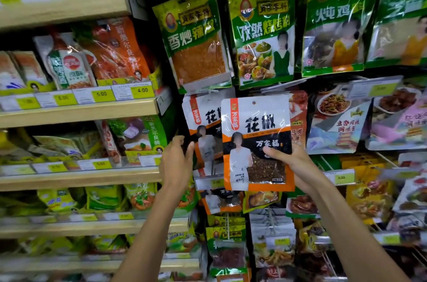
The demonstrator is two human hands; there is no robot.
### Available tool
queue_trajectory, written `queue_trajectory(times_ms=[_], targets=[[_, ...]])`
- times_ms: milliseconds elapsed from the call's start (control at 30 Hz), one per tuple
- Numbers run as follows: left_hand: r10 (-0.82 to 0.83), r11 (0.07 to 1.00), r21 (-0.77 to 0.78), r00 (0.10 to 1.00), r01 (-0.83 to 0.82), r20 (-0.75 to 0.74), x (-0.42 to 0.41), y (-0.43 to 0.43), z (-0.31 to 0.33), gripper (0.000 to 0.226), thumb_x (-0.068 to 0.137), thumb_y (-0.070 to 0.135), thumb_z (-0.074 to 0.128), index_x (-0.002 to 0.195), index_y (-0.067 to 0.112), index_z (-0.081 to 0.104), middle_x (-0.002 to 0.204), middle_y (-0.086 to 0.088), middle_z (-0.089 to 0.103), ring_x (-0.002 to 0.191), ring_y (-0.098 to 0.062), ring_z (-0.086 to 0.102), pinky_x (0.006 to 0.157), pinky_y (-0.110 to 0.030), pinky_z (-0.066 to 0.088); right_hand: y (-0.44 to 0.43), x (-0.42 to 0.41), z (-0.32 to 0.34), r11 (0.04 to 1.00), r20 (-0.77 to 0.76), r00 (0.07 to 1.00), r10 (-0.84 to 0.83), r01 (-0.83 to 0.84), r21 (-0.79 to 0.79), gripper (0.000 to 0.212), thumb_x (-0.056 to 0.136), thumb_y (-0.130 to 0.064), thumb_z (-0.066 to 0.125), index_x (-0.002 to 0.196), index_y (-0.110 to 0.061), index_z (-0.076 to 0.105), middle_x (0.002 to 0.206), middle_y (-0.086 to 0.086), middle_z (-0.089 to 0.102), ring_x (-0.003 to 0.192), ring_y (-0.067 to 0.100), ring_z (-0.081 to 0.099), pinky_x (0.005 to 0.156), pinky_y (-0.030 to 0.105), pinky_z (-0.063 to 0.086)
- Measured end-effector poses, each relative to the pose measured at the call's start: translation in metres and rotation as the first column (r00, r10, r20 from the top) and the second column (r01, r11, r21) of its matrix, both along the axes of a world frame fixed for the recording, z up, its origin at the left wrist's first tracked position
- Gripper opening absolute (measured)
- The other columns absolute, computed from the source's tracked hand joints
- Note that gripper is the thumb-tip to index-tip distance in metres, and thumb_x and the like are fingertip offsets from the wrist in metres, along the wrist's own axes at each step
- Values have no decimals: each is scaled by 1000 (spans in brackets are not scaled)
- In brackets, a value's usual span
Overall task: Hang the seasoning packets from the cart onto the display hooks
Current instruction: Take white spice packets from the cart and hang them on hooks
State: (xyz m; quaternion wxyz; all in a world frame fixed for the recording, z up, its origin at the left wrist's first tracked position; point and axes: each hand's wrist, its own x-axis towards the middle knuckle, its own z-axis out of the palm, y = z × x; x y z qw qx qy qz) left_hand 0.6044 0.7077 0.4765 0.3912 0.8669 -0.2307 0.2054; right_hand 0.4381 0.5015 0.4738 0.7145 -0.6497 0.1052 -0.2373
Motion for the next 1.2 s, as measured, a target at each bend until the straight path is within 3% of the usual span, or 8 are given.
queue_trajectory(times_ms=[67, 133, 200, 267, 533, 700, 867, 1200], targets=[[89, 995, -77, 959, -70, 269, -2, 17, 19, 27, 99, 20, 50, 119, 3, 58, 109, -15, 64, 102, -32, 59, 78, -40, 46, 7, 8, 0, 1000, -19, 1000, 21, -21, -12, 52, 57, -43, 83, 103, -21, 71, 107, 0, 74, 106, 19, 68, 103, 46, 45], [183, 981, -153, 816, -117, 549, 9, 33, 41, 20, 97, 8, 49, 109, -2, 61, 98, -18, 64, 92, -34, 59, 76, -40, 46, 14, 16, 0, 999, -28, 999, 41, -41, -11, 57, 56, -44, 83, 107, -21, 69, 108, -1, 74, 109, 19, 66, 103, 45, 46], [263, 964, -164, 670, -209, 695, 27, 46, 59, 21, 97, 8, 48, 108, -3, 62, 98, -20, 64, 93, -36, 59, 82, -41, 45, 21, 22, 0, 998, -34, 998, 59, -60, -12, 53, 57, -43, 82, 105, -25, 68, 105, -6, 74, 105, 14, 68, 99, 40, 48], [271, 953, -122, 597, -278, 755, 49, 52, 67, 24, 97, 11, 48, 111, -3, 61, 105, -23, 63, 100, -39, 59, 88, -43, 44, 25, 28, -1, 998, -34, 997, 65, -65, -11, 47, 59, -40, 81, 102, -27, 67, 101, -10, 75, 99, 8, 69, 92, 33, 50], [190, 960, -33, 555, -280, 810, 101, 48, 51, 22, 98, 15, 43, 111, 1, 53, 115, -25, 56, 107, -39, 49, 95, -48, 38, 29, 45, 0, 995, -68, 994, 88, -91, -37, 39, 67, -35, 78, 104, -26, 67, 106, -5, 74, 98, 8, 69, 85, 26, 55], [156, 982, -64, 565, -180, 810, 110, 46, 45, 21, 98, 14, 41, 113, 2, 48, 115, -27, 54, 109, -39, 45, 98, -48, 34, 31, 60, 6, 994, -82, 992, 92, -97, -54, 56, 57, -47, 81, 106, -24, 68, 106, -9, 74, 103, 7, 67, 101, 36, 46], [151, 985, -83, 536, -150, 830, 114, 46, 45, 21, 97, 13, 42, 112, 1, 50, 113, -27, 56, 108, -38, 45, 95, -47, 35, 36, 76, 14, 993, -54, 992, 113, -114, -10, 68, 53, -45, 83, 112, -16, 66, 112, 2, 72, 111, 20, 64, 108, 48, 41], [153, 986, -92, 538, -139, 829, 111, 47, 46, 23, 97, 14, 43, 109, -1, 55, 112, -26, 58, 107, -36, 46, 94, -46, 36, 42, 89, 15, 992, -51, 992, 112, -109, 67, 73, 52, -42, 85, 115, -13, 63, 116, 4, 71, 117, 22, 61, 110, 48, 39]])
